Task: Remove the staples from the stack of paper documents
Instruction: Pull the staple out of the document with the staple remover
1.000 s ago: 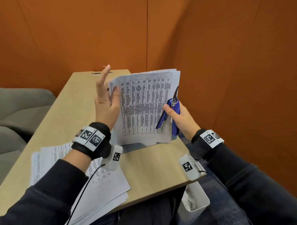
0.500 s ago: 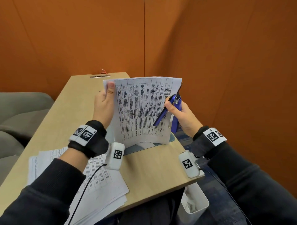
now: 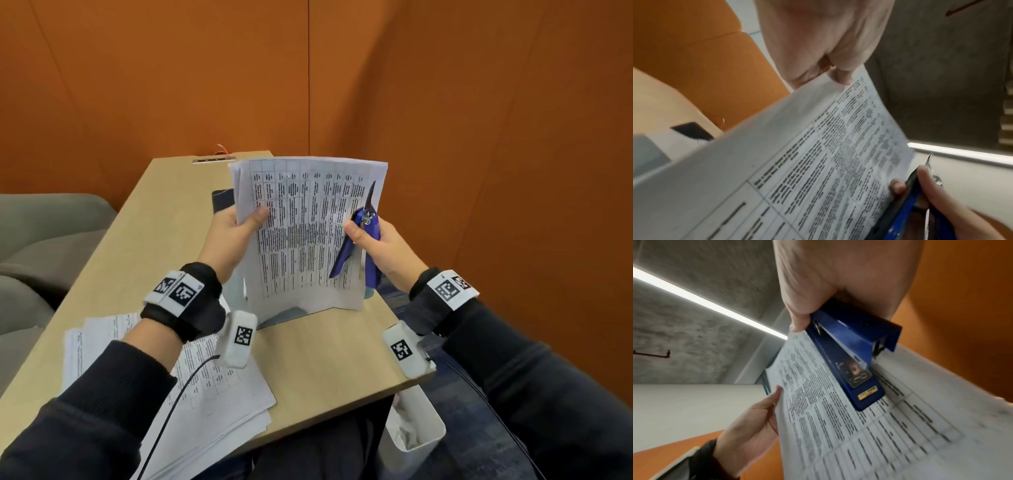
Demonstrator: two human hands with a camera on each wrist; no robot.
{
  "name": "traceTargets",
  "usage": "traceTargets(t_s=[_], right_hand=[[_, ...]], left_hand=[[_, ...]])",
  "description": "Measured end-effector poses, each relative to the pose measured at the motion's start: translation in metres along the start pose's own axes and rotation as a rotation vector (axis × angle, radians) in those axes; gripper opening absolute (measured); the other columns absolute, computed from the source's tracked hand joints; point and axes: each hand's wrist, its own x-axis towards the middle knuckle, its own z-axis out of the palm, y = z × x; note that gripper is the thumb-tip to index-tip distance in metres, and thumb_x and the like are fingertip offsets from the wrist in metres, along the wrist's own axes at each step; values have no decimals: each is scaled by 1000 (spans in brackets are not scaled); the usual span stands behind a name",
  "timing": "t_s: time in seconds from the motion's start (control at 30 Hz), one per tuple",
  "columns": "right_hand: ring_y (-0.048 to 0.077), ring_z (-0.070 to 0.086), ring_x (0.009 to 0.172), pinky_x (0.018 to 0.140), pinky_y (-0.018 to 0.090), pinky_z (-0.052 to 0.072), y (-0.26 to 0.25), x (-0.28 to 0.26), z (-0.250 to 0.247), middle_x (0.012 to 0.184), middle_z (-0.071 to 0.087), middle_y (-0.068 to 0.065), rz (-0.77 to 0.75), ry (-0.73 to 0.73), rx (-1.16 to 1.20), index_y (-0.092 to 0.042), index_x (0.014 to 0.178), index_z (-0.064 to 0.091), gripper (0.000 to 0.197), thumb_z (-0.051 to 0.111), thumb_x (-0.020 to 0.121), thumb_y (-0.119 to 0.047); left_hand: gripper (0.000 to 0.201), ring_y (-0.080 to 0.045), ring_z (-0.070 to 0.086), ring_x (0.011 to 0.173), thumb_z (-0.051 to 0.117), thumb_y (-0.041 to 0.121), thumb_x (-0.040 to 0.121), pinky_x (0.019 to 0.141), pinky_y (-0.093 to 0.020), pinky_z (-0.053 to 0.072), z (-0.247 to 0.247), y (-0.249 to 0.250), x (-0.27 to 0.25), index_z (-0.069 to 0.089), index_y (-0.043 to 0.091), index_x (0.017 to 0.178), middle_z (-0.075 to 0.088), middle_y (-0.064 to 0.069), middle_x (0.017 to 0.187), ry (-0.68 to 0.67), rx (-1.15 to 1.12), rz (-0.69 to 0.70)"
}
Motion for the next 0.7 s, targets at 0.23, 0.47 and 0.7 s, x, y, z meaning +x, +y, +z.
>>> traceTargets(t_s=[0.23, 0.47, 0.7], right_hand=[[25, 55, 89, 87, 39, 47, -31, 12, -2, 102, 54, 11, -138, 374, -109, -24, 87, 53, 24, 60, 93, -45], [16, 59, 66, 70, 36, 54, -64, 40, 4, 75, 58, -1, -243, 550, 11, -25, 82, 51, 20, 57, 93, -41], [43, 64, 79, 79, 56, 54, -53, 55, 29, 67, 53, 1, -97, 351, -61, -24, 68, 43, 36, 54, 92, -49]], left_hand=[[22, -15, 42, 67, 52, 31, 95, 60, -27, 36, 5, -9, 5, 55, 12, 87, 45, -5, 72, 171, 11, -10], [37, -10, 50, 52, 47, 20, 100, 54, -21, 41, 50, -16, -28, 52, 12, 64, 55, -2, 61, -168, 210, -60], [44, -17, 45, 57, 50, 27, 98, 59, -28, 37, 69, -23, -37, 55, -7, 71, 52, -20, 63, -233, 254, -52]])
